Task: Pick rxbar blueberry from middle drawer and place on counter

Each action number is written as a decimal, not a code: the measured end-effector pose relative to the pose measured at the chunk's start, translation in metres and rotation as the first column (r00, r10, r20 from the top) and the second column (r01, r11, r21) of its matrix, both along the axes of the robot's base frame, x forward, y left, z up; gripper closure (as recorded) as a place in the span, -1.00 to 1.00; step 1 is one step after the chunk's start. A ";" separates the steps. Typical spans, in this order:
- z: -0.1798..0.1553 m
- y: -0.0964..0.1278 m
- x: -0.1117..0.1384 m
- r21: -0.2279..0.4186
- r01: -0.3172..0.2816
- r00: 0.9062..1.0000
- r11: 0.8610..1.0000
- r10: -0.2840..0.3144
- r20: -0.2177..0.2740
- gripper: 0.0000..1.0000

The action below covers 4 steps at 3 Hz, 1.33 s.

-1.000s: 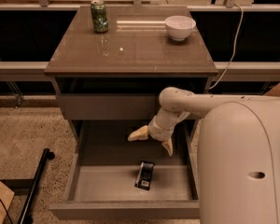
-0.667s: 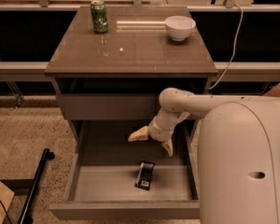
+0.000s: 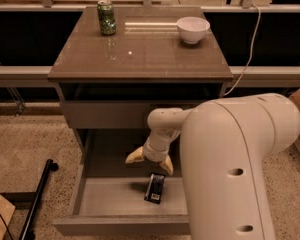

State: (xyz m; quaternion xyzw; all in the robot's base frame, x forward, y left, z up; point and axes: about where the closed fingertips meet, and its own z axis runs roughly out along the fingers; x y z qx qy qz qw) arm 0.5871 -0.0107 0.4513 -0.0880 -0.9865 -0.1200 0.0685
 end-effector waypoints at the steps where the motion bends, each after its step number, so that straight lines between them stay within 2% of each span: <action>1: -0.033 0.007 -0.003 -0.032 0.023 1.000 0.999 -0.023 -0.013 -1.00; 2: -0.064 0.008 -0.007 -0.021 0.063 0.997 0.998 -0.064 -0.050 -1.00; 4: -0.103 -0.005 -0.011 0.035 0.157 0.980 0.987 -0.151 -0.133 -1.00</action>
Offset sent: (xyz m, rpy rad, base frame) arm -0.0049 -0.0076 -0.0984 0.0464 0.1060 -0.1628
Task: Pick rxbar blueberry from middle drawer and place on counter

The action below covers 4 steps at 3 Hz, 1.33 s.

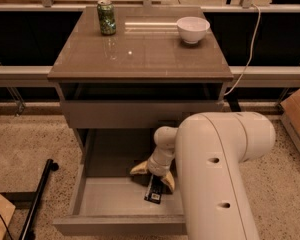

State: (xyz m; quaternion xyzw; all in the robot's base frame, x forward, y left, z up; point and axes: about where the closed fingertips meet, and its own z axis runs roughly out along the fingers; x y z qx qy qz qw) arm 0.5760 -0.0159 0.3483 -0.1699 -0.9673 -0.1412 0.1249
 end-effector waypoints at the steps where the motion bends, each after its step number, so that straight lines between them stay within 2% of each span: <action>1: 0.000 0.000 -0.001 0.003 0.006 1.000 1.000 -0.006 -0.007 -0.64; 4: 0.010 0.000 -0.001 0.003 0.007 1.000 1.000 -0.007 -0.008 0.78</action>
Offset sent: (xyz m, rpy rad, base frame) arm -0.0018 0.0009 -0.0182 0.0220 0.0609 -0.0476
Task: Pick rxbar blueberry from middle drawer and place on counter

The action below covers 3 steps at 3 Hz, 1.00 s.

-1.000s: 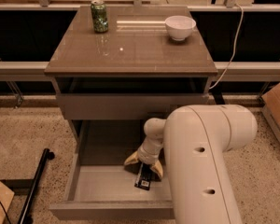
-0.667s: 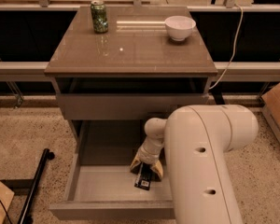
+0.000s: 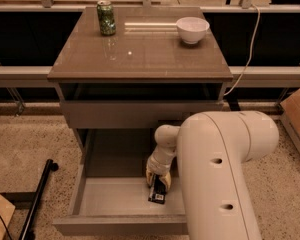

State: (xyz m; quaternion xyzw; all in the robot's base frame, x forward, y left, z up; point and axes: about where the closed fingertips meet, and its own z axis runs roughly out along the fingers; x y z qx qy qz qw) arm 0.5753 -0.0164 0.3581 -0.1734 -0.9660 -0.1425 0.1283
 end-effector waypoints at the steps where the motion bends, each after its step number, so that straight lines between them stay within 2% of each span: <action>1: 0.006 0.000 0.000 0.000 0.000 1.000 1.000 0.000 0.000 1.00; 2: 0.006 0.000 0.000 0.000 0.000 1.000 1.000 0.000 0.000 1.00; 3: 0.031 -0.006 -0.009 0.036 -0.011 1.000 0.999 0.010 0.026 1.00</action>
Offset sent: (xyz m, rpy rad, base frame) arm -0.0059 -0.0052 0.0045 0.0865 0.0278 -0.0438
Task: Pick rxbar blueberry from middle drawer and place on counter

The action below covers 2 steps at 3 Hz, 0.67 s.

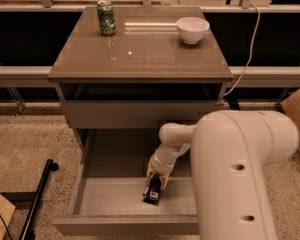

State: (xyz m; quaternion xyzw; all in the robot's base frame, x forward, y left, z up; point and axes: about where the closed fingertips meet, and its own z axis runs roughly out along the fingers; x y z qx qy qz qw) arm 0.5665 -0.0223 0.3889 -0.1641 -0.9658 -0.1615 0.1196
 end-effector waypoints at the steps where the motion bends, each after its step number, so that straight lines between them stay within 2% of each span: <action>1: 0.035 -0.009 -0.014 0.054 -0.022 0.999 0.998 0.020 0.048 1.00; 2: 0.074 -0.024 -0.031 0.106 -0.040 0.993 0.994 0.028 0.112 1.00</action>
Offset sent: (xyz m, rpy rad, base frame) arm -0.0521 -0.0493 0.1289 0.1719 -0.1967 0.0415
